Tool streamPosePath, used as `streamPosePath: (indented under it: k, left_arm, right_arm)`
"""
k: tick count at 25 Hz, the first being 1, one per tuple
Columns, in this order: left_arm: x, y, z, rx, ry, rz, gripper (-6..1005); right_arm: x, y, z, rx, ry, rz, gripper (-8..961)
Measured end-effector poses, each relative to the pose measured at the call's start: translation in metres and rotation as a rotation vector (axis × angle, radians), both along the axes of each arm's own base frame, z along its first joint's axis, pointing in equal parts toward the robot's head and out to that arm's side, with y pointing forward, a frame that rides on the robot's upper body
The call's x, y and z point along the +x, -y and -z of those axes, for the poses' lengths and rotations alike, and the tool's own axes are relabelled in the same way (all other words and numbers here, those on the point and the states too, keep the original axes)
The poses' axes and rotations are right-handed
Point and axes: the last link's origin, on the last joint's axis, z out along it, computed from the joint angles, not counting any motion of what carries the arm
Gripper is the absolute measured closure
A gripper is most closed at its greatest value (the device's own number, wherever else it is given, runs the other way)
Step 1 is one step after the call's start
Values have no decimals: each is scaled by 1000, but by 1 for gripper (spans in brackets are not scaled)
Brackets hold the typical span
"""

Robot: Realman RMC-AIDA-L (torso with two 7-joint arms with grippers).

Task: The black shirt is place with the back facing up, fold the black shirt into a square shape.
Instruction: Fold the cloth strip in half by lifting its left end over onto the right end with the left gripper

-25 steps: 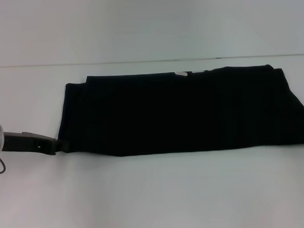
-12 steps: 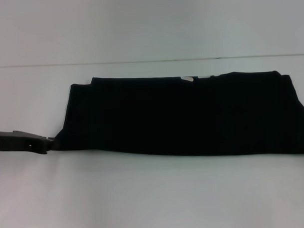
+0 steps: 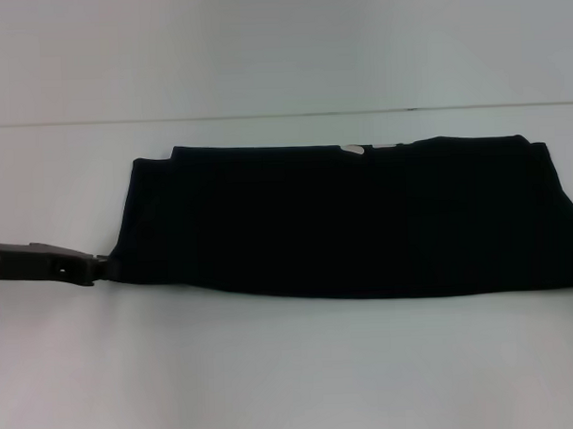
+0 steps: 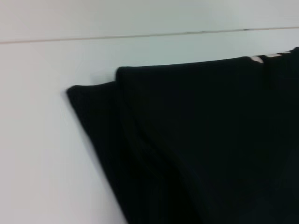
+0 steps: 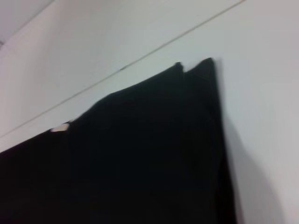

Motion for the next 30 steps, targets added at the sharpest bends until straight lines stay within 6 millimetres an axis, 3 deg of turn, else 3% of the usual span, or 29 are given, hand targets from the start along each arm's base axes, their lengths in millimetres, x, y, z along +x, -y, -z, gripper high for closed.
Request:
streamPosePath:
  k: [6, 9, 11, 14, 20, 23, 25, 30]
  left_arm:
    - [6, -2, -3, -2, 42, -60, 865]
    - [3, -3, -15, 51, 52, -118, 862]
    - [2, -1, -21, 71, 60, -137, 859]
    - [1, 5, -31, 83, 104, -164, 654]
    - [7, 21, -33, -16, 227, -207, 410]
    - [9, 26, -28, -66, 274, -258, 274]
    - [9, 29, -22, -87, 305, -286, 184]
    - [9, 31, -3, -128, 388, -335, 152]
  right_arm:
    - [-2, -1, -10, 3, -17, -13, 839]
    - [2, 1, -22, 43, -29, 0, 832]
    - [3, 4, -31, 73, -44, -3, 737]
    - [0, 6, -44, 119, -73, -32, 594]
    - [-22, 0, -45, 145, -113, -194, 373]
    - [-35, -12, -42, 145, -104, -256, 139]
    - [-44, -21, -40, 137, -93, -298, 120]
    - [-65, -36, -31, 82, -39, -428, 74]
